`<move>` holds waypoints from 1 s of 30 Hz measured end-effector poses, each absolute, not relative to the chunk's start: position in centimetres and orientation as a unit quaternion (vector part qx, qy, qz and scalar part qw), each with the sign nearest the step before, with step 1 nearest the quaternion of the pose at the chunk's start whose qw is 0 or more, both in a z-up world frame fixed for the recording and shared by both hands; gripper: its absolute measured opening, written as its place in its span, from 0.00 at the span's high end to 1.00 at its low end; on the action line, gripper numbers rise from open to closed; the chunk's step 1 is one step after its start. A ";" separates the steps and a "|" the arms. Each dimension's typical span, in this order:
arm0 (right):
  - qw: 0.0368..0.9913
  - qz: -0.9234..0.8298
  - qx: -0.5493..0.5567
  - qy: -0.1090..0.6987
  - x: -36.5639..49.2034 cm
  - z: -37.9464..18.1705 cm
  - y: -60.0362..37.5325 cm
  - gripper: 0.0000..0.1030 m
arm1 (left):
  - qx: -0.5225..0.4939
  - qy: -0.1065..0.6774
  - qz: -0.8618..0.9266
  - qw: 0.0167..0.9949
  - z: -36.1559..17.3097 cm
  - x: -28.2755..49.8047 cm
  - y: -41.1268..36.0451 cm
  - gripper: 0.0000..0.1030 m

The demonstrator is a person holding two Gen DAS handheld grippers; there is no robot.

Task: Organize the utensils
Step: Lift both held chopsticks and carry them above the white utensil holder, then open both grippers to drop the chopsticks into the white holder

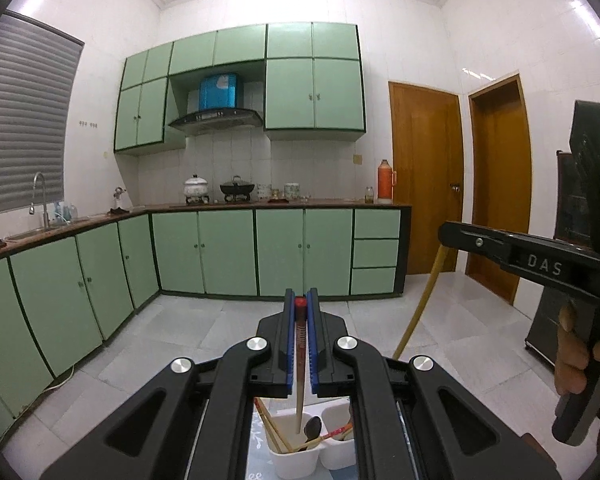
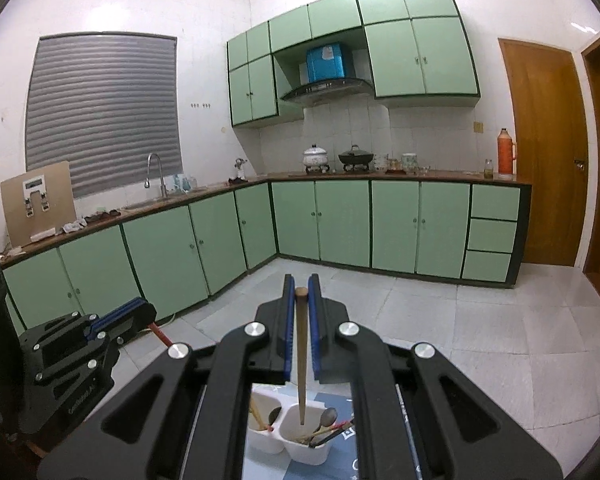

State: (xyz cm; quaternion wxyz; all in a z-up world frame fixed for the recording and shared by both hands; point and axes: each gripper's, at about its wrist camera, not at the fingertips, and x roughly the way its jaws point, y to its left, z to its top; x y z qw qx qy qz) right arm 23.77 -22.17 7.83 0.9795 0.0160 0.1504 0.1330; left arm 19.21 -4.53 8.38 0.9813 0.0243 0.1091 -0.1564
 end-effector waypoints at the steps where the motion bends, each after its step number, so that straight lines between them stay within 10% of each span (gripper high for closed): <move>1: 0.978 0.133 0.017 0.159 24.6 7.2 -22.2 0.94 | 0.025 0.115 -0.157 0.981 7.9 19.9 -4.7 0.95; 30: 0.947 0.142 0.040 0.286 28.6 -3.1 -21.2 0.91 | 0.024 0.245 -0.143 0.959 -1.8 27.6 -4.3 0.93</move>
